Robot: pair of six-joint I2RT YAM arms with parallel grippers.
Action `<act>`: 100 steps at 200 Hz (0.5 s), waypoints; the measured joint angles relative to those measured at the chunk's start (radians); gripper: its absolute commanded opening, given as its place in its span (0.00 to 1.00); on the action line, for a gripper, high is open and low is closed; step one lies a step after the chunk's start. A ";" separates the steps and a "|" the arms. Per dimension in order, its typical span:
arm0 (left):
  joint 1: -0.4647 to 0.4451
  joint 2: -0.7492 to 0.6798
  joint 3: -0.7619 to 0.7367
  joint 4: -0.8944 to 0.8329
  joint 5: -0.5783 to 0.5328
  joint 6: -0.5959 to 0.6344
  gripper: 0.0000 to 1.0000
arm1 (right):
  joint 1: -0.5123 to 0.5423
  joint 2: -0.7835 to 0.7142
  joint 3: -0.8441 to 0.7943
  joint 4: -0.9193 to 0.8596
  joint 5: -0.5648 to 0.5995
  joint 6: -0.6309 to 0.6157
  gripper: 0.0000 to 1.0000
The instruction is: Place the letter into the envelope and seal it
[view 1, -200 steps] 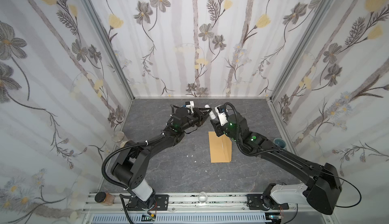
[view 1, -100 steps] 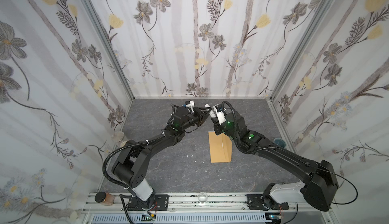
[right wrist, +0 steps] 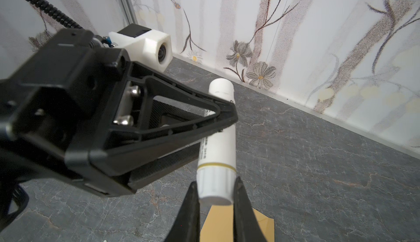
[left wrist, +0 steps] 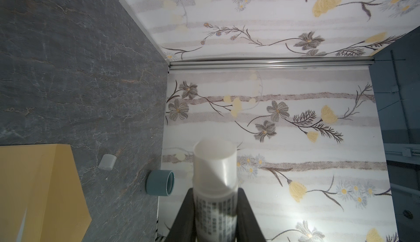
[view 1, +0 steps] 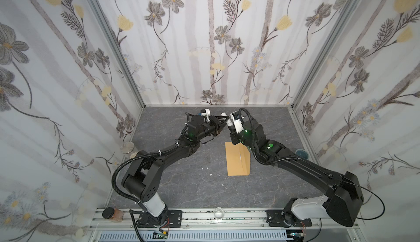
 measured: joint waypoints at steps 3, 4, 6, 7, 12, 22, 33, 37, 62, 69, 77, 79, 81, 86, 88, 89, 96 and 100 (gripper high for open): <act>0.000 0.000 0.000 0.000 0.000 0.000 0.00 | 0.000 0.000 0.000 0.000 0.000 0.000 0.12; 0.000 0.000 0.000 0.000 0.000 0.000 0.00 | 0.000 0.000 0.000 0.000 0.000 0.000 0.12; 0.000 0.000 0.000 0.000 0.000 0.000 0.00 | 0.000 0.000 0.001 0.000 -0.001 0.001 0.12; 0.000 0.000 0.000 0.000 0.000 0.000 0.00 | 0.000 0.000 0.001 -0.001 -0.001 0.001 0.12; 0.000 0.000 0.000 0.000 0.000 0.000 0.00 | -0.001 0.000 0.003 -0.004 -0.003 0.003 0.12; 0.000 0.001 0.000 0.003 0.000 0.000 0.00 | -0.002 0.000 0.008 -0.011 -0.009 0.013 0.11; 0.000 0.001 0.000 0.006 0.000 0.000 0.00 | -0.005 0.000 0.014 -0.022 -0.017 0.027 0.11; 0.000 0.001 0.000 0.006 -0.001 0.000 0.00 | -0.007 0.000 0.017 -0.026 -0.021 0.034 0.11; -0.003 -0.002 -0.005 0.011 -0.012 0.005 0.00 | -0.021 0.002 0.031 -0.045 -0.064 0.107 0.11; -0.004 -0.004 -0.009 0.015 -0.019 0.006 0.00 | -0.026 0.004 0.034 -0.045 -0.083 0.131 0.11; -0.005 -0.006 -0.013 0.024 -0.028 0.007 0.00 | -0.033 0.006 0.038 -0.045 -0.101 0.161 0.11; -0.005 -0.006 -0.015 0.026 -0.031 0.007 0.00 | -0.035 0.007 0.039 -0.045 -0.106 0.168 0.11; -0.005 -0.006 -0.017 0.031 -0.032 0.007 0.00 | -0.037 0.007 0.040 -0.045 -0.113 0.177 0.11; -0.006 -0.008 -0.023 0.039 -0.039 0.008 0.00 | -0.042 0.008 0.041 -0.045 -0.129 0.195 0.11; -0.006 -0.008 -0.024 0.041 -0.040 0.008 0.00 | -0.045 0.009 0.042 -0.045 -0.136 0.204 0.11; -0.006 -0.008 -0.026 0.044 -0.042 0.008 0.00 | -0.045 0.009 0.042 -0.045 -0.138 0.207 0.10; -0.007 -0.010 -0.034 0.055 -0.050 0.008 0.00 | -0.053 0.010 0.043 -0.045 -0.162 0.235 0.10; -0.008 -0.011 -0.039 0.063 -0.056 0.008 0.00 | -0.058 0.011 0.043 -0.045 -0.177 0.253 0.10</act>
